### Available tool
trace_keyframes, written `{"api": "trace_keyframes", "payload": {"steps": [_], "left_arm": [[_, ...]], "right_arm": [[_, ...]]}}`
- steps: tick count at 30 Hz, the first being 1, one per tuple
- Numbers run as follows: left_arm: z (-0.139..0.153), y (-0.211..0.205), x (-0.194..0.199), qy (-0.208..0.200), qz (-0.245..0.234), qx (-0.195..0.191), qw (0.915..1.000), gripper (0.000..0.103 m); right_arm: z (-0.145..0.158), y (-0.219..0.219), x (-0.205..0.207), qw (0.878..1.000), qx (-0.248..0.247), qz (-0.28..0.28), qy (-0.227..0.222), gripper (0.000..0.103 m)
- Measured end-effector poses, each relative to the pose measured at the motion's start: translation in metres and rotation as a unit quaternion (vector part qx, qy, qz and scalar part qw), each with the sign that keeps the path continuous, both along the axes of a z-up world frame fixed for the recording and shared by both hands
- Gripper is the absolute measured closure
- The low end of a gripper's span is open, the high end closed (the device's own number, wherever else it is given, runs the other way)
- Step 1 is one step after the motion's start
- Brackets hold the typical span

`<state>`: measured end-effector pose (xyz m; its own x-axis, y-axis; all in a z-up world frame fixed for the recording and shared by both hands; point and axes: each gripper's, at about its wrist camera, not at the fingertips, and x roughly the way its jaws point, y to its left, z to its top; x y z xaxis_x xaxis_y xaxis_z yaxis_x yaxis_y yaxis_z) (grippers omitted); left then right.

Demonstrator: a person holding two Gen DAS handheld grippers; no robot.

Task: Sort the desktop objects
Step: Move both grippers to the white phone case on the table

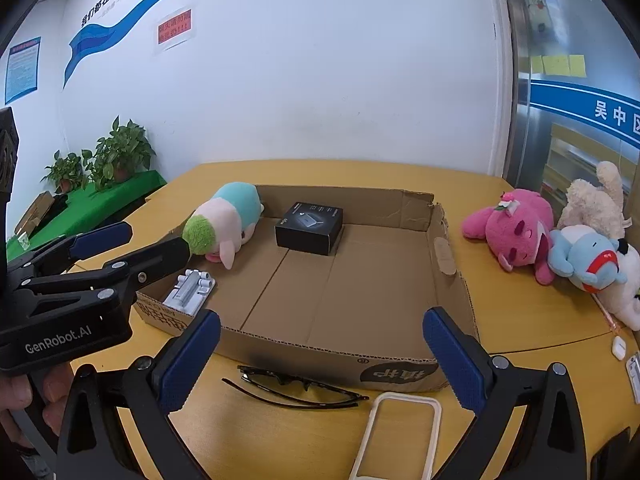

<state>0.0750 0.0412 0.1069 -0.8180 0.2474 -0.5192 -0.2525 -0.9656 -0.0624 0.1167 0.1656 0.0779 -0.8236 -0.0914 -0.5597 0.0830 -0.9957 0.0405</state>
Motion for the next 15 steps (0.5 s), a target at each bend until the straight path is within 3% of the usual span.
{"api": "trace_keyframes", "payload": {"steps": [4, 10, 15], "left_arm": [[-0.022, 0.004, 0.004, -0.034, -0.019, 0.004, 0.9992, 0.020], [-0.062, 0.024, 0.012, -0.091, -0.061, 0.006, 0.9940, 0.020], [-0.083, 0.042, 0.014, -0.128, -0.093, 0.016, 0.9873, 0.020]], "right_arm": [[-0.021, 0.014, 0.013, 1.000, 0.003, -0.007, -0.021, 0.000], [-0.089, 0.063, 0.041, 0.991, -0.015, -0.045, -0.125, 0.000], [-0.131, 0.076, 0.055, 0.980, -0.030, -0.063, -0.188, 0.000]]}}
